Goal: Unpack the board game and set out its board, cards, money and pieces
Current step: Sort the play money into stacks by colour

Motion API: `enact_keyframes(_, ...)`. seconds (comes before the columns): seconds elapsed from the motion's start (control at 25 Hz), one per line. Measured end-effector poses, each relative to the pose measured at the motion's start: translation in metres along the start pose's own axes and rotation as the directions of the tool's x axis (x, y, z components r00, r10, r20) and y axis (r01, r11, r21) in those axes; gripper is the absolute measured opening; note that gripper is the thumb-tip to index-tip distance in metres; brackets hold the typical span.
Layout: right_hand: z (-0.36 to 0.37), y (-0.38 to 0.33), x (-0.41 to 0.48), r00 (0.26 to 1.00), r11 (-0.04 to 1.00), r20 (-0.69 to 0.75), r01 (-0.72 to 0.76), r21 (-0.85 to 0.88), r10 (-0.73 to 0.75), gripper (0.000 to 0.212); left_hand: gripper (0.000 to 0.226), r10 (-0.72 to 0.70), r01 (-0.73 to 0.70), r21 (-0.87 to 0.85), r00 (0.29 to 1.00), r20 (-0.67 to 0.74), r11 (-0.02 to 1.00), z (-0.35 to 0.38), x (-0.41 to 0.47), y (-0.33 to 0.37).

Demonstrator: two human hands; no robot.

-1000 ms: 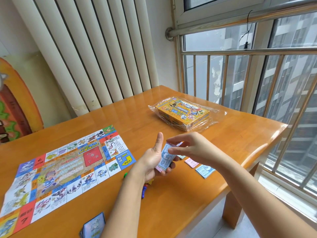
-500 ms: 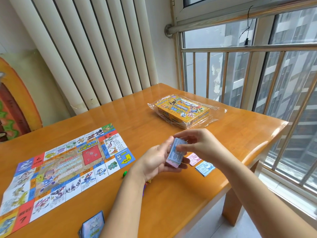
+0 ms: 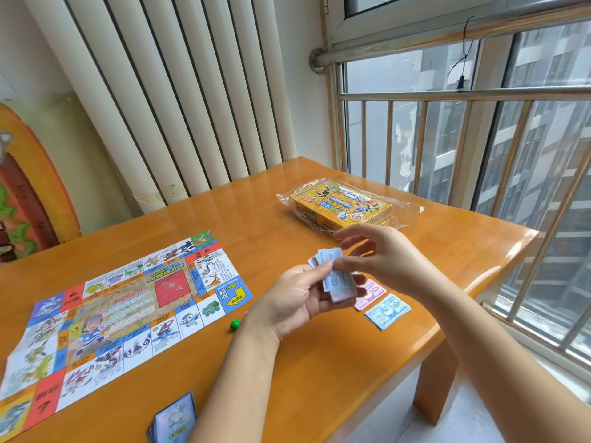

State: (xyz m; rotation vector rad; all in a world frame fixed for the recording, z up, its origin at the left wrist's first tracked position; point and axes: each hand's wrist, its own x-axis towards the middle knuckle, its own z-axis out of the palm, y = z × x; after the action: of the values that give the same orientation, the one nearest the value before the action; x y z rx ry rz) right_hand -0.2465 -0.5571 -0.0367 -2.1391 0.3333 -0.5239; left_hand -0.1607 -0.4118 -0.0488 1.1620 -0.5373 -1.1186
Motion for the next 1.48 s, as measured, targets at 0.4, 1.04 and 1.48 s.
enact_keyframes(0.4,0.017,0.011,-0.013,0.976,0.971,-0.187,-0.063,0.232,0.108,0.021,0.02,0.147,-0.16,-0.075,0.976,-0.16,0.984,0.007,0.008,-0.004)
enact_keyframes(1.04,-0.074,0.033,-0.01,0.925,0.912,0.377,0.114,-0.393,0.047,0.02,0.021,-0.239,0.254,0.248,0.967,-0.088,0.935,-0.001,-0.005,0.001)
enact_keyframes(1.48,-0.057,0.06,0.0,0.799,0.955,0.589,0.065,-0.291,0.125,0.014,0.021,-0.338,0.349,0.238,0.937,-0.088,0.906,0.005,0.005,-0.012)
